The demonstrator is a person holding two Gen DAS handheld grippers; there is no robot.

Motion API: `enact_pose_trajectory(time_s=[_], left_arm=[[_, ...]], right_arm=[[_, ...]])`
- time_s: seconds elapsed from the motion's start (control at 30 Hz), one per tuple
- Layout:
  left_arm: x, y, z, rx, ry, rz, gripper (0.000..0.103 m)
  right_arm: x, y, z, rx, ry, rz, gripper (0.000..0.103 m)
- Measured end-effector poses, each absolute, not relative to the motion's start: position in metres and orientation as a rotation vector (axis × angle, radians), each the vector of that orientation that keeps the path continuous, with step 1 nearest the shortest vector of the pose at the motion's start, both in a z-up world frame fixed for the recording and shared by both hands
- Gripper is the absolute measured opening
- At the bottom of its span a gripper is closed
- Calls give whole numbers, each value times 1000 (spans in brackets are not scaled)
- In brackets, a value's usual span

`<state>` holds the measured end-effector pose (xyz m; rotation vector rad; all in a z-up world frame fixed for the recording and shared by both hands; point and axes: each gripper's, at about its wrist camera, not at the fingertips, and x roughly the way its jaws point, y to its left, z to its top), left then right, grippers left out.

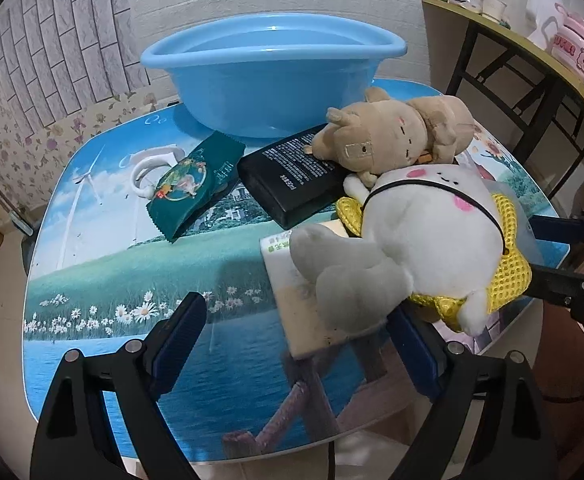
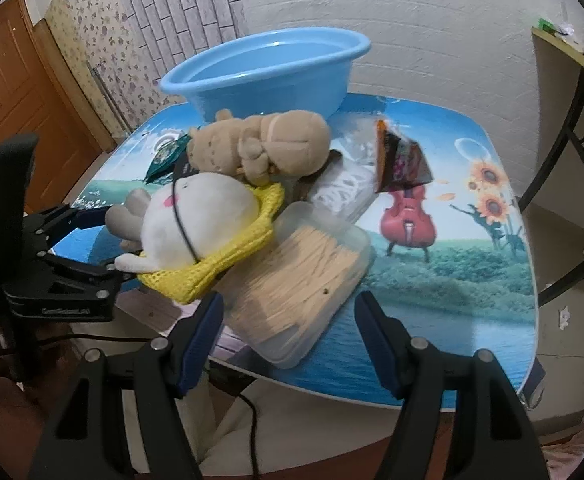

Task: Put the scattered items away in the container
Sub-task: 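Withdraw both tools from the basin back over the table, then grasp the cream Face tissue pack with left tool while right tool grasps the toothpick box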

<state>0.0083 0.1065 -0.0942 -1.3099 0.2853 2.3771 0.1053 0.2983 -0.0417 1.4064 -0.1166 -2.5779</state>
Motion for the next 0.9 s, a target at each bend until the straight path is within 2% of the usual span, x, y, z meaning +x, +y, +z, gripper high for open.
enact_pose_trajectory(time_s=[0.07,0.13,0.2,0.4,0.57,0.9], left_arm=[[9,103,-94,-1305,274,2387,89],[8,100,-94,-1304,271,2401,82],[7,97,-94,-1312,261,2402,67],[7,89,-95,-1312,255,2407,57],[6,77,-94,-1320,243,2430,54],[3,63,-90,-1303,238,2455,54]], right_arm=[[105,298,-42,1410,-118,-2584,72],[104,299,-42,1415,-140,-2580,73],[103,296,-43,1418,-161,-2569,73],[101,289,-44,1432,-130,-2584,76],[100,298,-43,1438,-111,-2592,83],[109,331,-43,1493,-107,-2624,84]])
